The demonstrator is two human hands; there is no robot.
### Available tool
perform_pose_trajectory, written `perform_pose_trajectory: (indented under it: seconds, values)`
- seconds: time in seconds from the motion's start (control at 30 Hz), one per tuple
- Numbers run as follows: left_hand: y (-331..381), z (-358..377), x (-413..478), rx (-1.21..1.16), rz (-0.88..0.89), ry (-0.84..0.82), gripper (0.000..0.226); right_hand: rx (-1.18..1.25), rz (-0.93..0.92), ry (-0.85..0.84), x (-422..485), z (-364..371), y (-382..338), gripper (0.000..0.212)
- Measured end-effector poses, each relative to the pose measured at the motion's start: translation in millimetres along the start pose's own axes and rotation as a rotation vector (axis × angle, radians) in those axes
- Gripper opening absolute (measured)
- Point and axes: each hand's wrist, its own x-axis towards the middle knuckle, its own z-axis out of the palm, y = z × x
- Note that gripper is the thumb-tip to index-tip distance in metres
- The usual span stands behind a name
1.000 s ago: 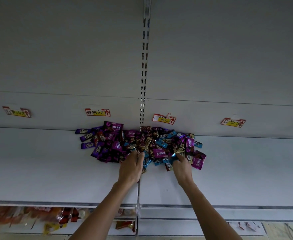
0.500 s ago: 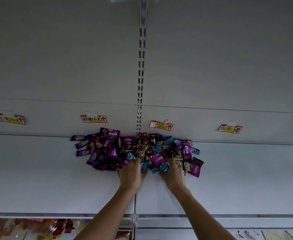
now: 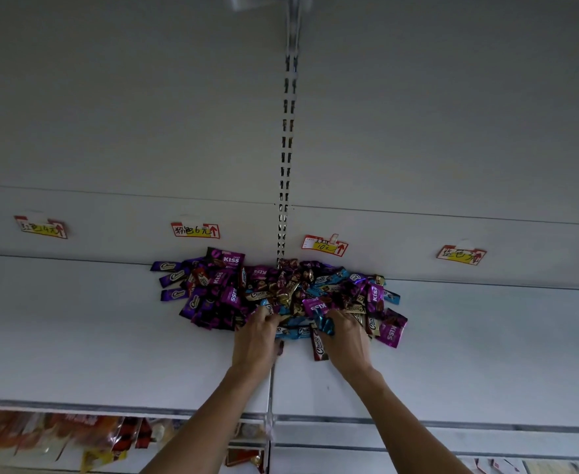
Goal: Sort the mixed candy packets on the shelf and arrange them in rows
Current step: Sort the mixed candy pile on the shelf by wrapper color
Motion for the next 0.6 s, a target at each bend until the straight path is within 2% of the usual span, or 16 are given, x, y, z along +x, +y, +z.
perform_pose_trajectory:
  seconds: [0.37,0.5,0.6]
  values:
    - [-2.5,2.7,-2.0,-0.060,0.047,0.113,0.046,0.018,-0.032,-0.001,-11.4,-1.5,-5.9,0.039]
    - [0.4,2.5,-1.8,-0.118,0.016,0.178,0.039,0.063,-0.003,0.012,-17.1,-1.8,-3.8,0.031]
    - [-1.6,2.0,1.9,-0.082,0.064,0.275,0.044,0.093,0.051,-0.028,-20.0,-1.7,-0.2,0.023]
